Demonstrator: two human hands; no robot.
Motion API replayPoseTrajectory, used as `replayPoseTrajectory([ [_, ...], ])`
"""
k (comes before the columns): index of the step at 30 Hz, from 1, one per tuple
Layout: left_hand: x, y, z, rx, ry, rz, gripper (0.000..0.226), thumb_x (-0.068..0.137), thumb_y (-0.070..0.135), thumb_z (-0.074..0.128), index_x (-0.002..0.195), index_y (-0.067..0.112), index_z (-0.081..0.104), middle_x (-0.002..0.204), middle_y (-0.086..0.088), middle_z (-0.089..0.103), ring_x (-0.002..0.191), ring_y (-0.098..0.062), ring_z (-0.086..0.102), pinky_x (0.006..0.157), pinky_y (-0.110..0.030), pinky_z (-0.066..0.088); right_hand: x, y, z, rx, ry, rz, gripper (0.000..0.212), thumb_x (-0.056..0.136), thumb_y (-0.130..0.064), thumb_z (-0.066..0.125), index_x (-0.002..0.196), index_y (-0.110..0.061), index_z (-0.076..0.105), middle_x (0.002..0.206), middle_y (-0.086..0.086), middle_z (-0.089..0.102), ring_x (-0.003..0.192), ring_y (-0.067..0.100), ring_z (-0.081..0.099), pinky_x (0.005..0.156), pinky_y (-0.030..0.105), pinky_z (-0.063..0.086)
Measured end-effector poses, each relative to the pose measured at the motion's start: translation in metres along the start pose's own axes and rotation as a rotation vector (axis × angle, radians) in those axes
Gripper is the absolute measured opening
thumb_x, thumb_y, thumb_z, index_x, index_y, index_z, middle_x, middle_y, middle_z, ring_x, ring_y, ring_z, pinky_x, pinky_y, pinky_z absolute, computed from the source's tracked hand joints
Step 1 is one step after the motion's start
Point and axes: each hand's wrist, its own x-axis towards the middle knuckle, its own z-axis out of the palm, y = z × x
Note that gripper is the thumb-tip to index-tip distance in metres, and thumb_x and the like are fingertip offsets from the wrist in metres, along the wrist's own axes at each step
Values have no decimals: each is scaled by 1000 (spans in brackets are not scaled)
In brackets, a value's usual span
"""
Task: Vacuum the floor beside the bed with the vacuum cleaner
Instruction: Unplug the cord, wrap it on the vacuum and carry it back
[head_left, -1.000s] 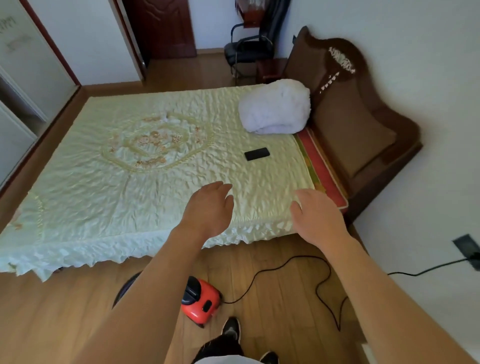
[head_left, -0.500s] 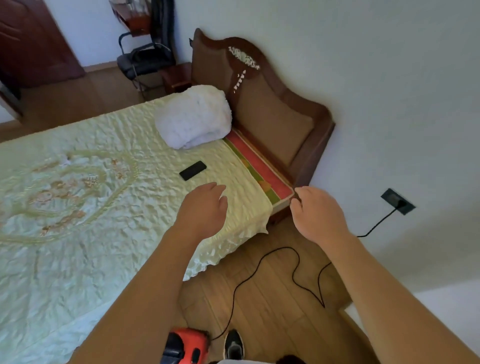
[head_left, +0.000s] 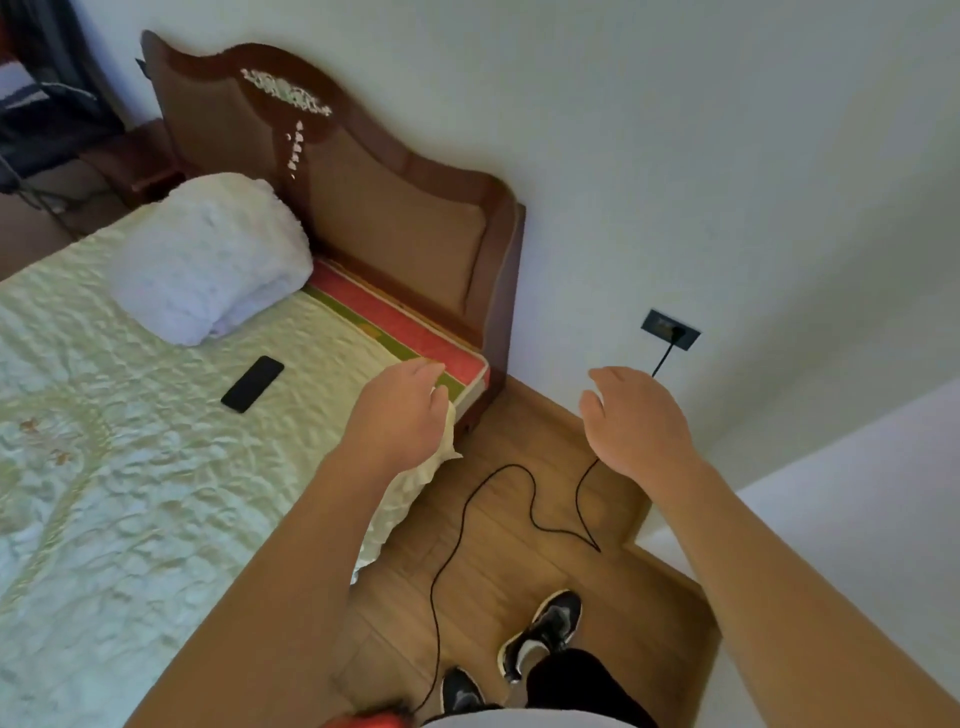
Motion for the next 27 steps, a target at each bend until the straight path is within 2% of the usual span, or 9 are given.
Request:
replayPoseTrajectory([
  [7, 75, 49, 17, 49, -42, 86, 47, 110, 33, 30, 152, 19, 44, 156, -1, 45, 145, -20, 39, 120, -35, 30, 43, 56, -12, 3, 4, 103, 44, 108, -28, 33, 143, -8, 51, 144, 12, 55, 133, 28, 48, 113, 38, 34],
  [17, 168, 115, 34, 101, -121, 159, 49, 109, 33, 32, 155, 19, 39, 162, -3, 38, 149, -22, 34, 121, -38, 28, 108, 140, -30, -9, 25, 213, 41, 106, -27, 34, 133, -8, 58, 133, 11, 62, 122, 29, 55, 107, 40, 41],
  [22, 200, 138, 42, 139, -169, 217, 48, 108, 30, 34, 154, 16, 42, 158, -4, 43, 146, -22, 37, 118, -36, 29, 128, 169, -30, -8, 0, 276, 43, 106, -28, 33, 138, -8, 55, 138, 11, 59, 127, 28, 52, 110, 39, 38],
  [25, 222, 151, 48, 148, -200, 255, 42, 108, 28, 36, 142, 11, 53, 144, -8, 55, 134, -25, 47, 110, -37, 36, 139, 184, -31, -10, -15, 318, 44, 106, -28, 33, 140, -9, 53, 141, 10, 57, 129, 27, 51, 112, 38, 36],
  [27, 238, 158, 55, 156, -223, 295, 42, 108, 28, 36, 142, 11, 54, 144, -8, 55, 134, -26, 47, 111, -38, 36, 146, 195, -29, -4, -19, 359, 44, 106, -28, 33, 141, -9, 52, 141, 10, 57, 129, 27, 50, 112, 38, 36],
])
